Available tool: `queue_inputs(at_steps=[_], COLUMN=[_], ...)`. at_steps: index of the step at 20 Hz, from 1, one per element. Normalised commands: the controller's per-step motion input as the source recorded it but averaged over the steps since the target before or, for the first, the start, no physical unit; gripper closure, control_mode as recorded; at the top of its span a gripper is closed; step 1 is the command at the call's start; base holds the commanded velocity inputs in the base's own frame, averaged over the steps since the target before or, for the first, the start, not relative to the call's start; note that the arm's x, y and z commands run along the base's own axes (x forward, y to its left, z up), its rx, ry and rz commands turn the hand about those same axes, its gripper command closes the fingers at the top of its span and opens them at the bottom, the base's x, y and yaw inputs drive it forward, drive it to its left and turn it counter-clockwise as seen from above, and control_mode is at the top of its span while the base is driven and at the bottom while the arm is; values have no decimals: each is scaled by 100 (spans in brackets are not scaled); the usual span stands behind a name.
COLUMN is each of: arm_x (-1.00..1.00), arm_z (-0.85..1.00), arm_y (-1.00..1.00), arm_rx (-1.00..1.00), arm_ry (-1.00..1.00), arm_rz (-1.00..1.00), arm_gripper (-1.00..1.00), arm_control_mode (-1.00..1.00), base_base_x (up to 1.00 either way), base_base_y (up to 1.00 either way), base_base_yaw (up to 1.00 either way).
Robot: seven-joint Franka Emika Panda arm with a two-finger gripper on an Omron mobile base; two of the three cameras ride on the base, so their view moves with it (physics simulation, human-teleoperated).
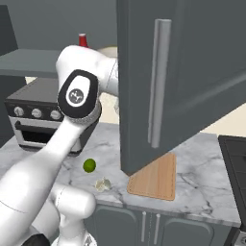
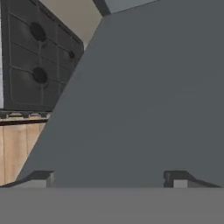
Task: Open the cabinet. Place the bowl and condiment on the counter. Then place the lime and garlic on the cutting board.
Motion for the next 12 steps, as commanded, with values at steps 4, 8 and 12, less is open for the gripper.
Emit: queue_inputs(at_steps=[4,8,12], arm_x=[0,0,-6], arm_z=[0,1,-1], arm_y=[-100,-100,-25], arm_rx=[0,0,0], arm_ry=[3,0,0], arm_rz=[-16,-8,3], arm_gripper=[-100,-100,-100], arm_control_mode=[-100,-100,-100], base_base_x=[0,0,0], base_base_y=[0,0,0], base_base_yaw=[0,0,0])
